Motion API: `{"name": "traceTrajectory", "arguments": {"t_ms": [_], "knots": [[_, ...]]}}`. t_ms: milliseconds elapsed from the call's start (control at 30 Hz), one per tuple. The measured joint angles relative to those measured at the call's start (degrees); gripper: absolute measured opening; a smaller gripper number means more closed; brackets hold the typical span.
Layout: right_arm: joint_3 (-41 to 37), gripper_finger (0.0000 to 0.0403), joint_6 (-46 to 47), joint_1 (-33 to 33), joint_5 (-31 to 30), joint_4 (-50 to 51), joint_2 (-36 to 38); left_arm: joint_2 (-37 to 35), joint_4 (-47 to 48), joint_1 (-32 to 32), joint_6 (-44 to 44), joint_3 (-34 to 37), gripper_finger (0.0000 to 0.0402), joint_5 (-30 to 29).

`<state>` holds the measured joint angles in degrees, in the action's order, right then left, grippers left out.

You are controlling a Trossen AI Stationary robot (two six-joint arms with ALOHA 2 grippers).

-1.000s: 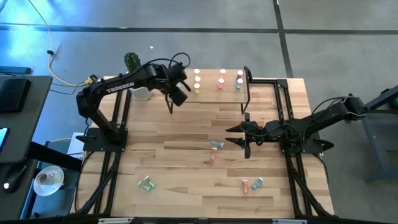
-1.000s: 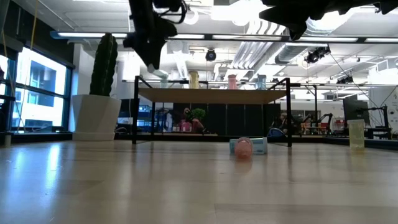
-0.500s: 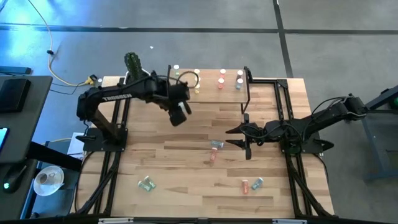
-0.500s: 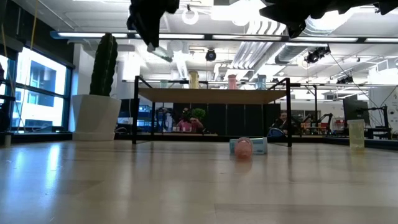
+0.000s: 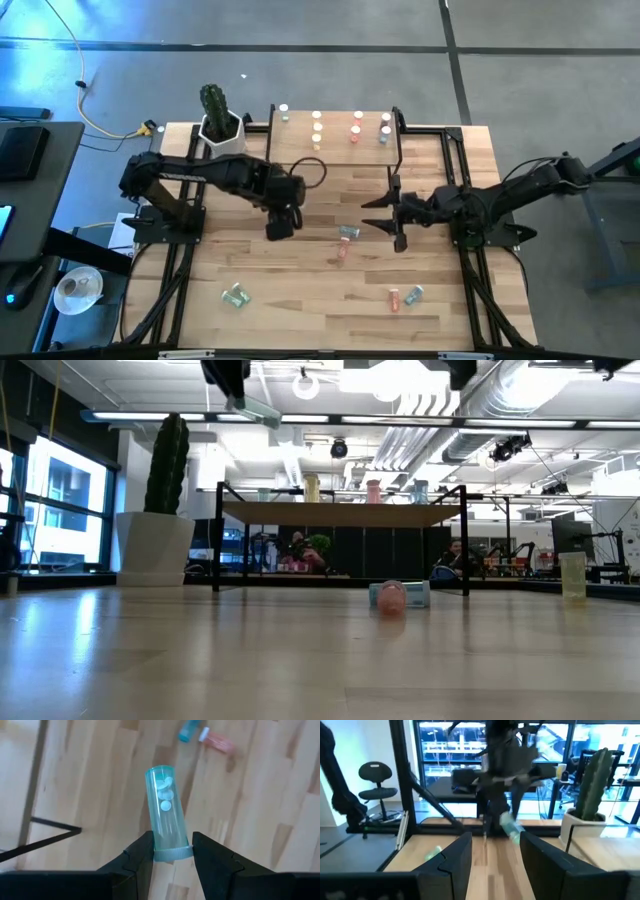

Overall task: Pick and place medicine bottles onto shelf by color
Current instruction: Adjust the light blue pill bottle on the shelf

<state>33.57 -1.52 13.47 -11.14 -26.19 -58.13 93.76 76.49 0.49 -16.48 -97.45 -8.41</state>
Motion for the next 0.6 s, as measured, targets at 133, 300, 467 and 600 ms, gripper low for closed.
{"name": "traceTrajectory", "arguments": {"t_ms": [133,300,467,600], "knots": [[5.46,0.0158,0.17,-3.99,5.43,4.96,-1.33,0.0,-0.09,-2.28,1.95,0.0,0.0122,-1.14],[13.35,0.0158,-0.03,-7.67,5.86,17.39,-4.35,0.0,-0.58,-3.34,5.42,-0.02,0.0122,-3.34],[19.37,0.0158,0.7,-10.27,5.92,28.47,-8.79,0.0,-1.86,-3.34,11.48,-0.02,0.0122,-3.51],[23.65,0.0158,1.61,-11.67,7.95,34.0,-12.55,0.0,-3.33,-3.34,17.34,-0.04,0.0122,-6.39]]}}
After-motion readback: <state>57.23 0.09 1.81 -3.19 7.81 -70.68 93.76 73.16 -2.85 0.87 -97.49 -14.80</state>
